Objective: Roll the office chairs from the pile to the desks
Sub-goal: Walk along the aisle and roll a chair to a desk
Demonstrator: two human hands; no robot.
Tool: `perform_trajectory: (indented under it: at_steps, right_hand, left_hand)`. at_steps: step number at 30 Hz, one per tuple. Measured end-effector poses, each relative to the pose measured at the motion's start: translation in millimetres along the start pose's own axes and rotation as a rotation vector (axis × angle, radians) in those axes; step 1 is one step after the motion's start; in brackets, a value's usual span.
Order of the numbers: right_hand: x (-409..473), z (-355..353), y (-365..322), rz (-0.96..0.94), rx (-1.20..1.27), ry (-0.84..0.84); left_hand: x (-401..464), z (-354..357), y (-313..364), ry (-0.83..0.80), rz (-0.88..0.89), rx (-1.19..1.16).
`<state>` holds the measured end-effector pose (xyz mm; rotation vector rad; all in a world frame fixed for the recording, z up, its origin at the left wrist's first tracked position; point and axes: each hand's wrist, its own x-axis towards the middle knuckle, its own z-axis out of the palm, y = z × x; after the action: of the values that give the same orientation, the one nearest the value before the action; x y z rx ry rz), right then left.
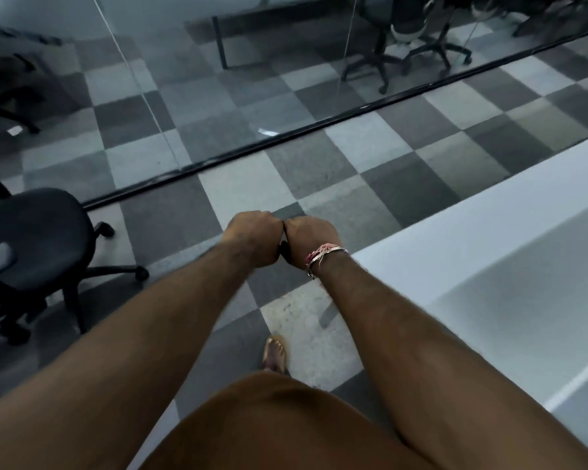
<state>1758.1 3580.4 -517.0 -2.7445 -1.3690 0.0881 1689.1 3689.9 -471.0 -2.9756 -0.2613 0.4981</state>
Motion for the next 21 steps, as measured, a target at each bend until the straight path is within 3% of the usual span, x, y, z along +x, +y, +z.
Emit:
perform_trajectory:
  at_steps: [9, 21]
  right_hand:
    - [138.5, -32.9, 52.5, 0.096, 0.002, 0.009]
    - [311.4, -62.7, 180.6, 0.447, -0.022, 0.032]
  left_hand:
    - [143.4, -52.3, -66.3, 0.065, 0.093, 0.04]
    - [396.7, -128.9, -98.8, 0.144, 0.382, 0.062]
